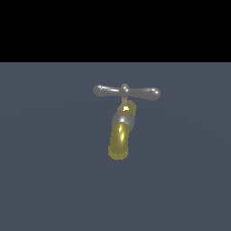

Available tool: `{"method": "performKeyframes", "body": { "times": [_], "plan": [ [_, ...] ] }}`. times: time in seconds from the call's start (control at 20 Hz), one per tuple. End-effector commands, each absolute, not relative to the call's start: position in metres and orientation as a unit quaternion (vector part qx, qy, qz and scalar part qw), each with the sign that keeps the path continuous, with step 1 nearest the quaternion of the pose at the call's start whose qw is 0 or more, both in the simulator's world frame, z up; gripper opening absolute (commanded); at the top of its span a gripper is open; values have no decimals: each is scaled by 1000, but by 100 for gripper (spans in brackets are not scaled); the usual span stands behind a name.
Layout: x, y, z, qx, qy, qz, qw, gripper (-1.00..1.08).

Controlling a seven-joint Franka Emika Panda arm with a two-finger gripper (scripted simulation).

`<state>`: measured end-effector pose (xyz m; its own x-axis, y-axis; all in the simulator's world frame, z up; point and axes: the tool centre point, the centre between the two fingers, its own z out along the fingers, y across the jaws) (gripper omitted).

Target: Turn on the faucet by rotating a designated handle.

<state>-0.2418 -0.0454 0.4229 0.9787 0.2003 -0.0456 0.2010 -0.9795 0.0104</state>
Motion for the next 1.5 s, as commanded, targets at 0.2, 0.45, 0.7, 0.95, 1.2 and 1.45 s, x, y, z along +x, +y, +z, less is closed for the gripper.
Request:
{"method": "performKeyframes", "body": {
  "times": [0.2,0.45,0.7,0.95,1.2,1.45],
  "plan": [
    [-229,-64,391,984,178,-20,7,-100],
    [-217,-77,367,971,237,-17,6,-100],
    [-204,-88,343,956,294,-15,6,-100],
    [-189,-98,318,936,351,-13,6,-100],
    [-172,-106,295,914,405,-11,6,-100],
    [-156,-111,272,890,455,-9,6,-100]
  ]
}}
